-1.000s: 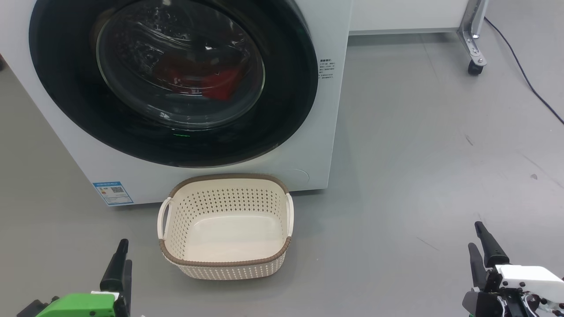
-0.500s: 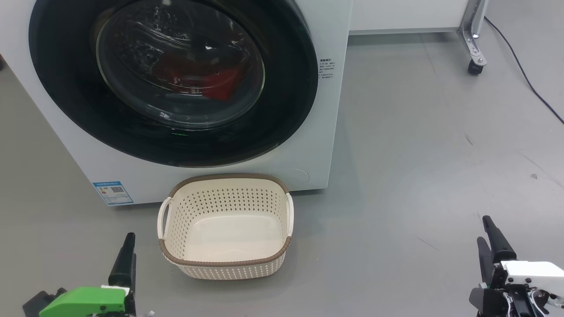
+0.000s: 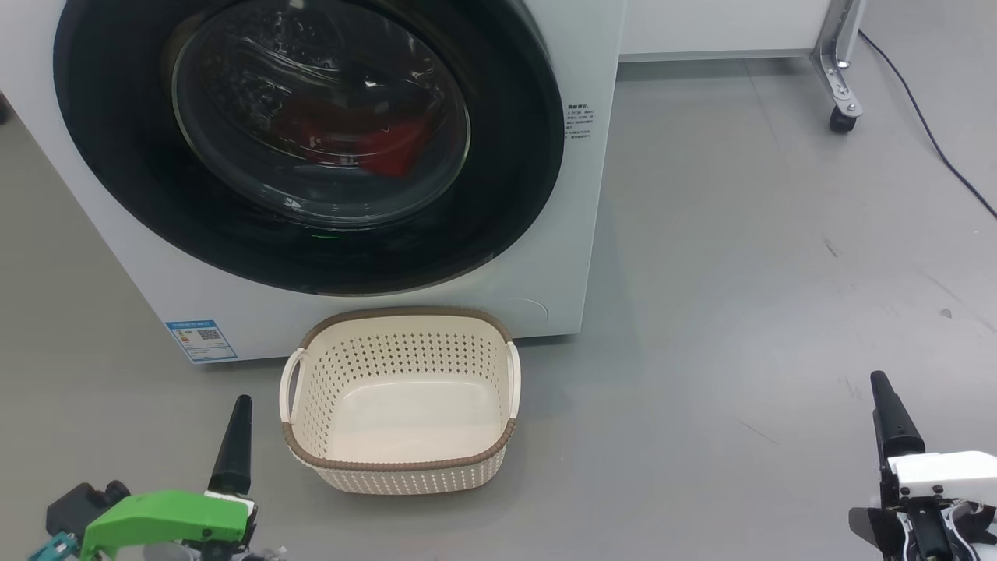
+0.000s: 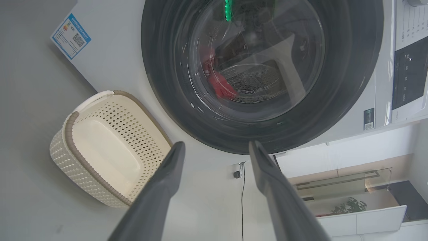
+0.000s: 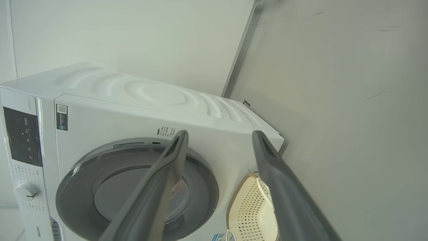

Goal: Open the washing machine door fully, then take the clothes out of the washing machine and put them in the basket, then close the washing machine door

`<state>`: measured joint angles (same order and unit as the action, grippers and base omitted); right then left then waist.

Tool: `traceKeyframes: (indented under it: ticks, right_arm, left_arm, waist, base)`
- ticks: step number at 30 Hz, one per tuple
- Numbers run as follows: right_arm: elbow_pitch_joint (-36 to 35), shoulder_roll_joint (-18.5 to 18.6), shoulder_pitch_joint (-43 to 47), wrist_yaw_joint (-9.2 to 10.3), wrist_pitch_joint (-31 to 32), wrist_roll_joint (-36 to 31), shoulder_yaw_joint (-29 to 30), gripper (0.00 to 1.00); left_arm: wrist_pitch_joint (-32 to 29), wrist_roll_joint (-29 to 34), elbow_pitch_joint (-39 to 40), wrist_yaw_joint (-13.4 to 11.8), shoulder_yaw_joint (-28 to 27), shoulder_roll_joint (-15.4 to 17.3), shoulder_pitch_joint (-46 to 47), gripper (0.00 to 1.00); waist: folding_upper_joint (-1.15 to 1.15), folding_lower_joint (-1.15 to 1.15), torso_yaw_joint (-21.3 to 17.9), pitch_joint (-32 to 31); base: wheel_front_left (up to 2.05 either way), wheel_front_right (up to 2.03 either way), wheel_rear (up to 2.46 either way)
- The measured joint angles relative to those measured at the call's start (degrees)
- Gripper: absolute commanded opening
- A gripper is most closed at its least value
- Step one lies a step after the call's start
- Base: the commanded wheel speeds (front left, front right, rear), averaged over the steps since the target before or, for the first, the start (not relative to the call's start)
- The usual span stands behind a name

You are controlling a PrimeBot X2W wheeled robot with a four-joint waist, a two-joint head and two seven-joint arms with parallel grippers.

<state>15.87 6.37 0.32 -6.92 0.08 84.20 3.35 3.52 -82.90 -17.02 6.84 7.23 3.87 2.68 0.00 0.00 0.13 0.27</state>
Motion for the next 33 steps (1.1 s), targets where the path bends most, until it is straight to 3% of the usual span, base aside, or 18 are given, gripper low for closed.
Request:
traceKeyframes:
  ticks: [14, 25, 33]
  right_arm:
    - [-0.4, 5.6, 0.2, 0.63, -4.8, -17.2, -4.8, 1.0]
    - [-0.8, 8.2, 0.2, 4.13, -7.1, -31.1, -8.7, 1.0]
    - [-1.1, 8.3, 0.2, 5.84, -8.5, -37.1, -10.8, 1.0]
  left_arm:
    - [2.3, 18.4, 1.6, -3.6, 2.2, 1.3, 1.6, 1.0]
    - [4.3, 32.8, 2.7, -6.7, 5.6, 1.5, 1.8, 1.0]
    - [5.6, 39.3, 2.7, -8.3, 6.7, 1.2, 1.8, 1.0]
  waist:
    - [0.0, 0.0, 0.3, -0.2]
    - [0.0, 0.0, 0.5, -0.2]
    - [0.0, 0.0, 0.5, -0.2]
  base:
    - [0.0, 0.0, 0.0]
    - [0.0, 0.0, 0.0]
    - [0.0, 0.0, 0.0]
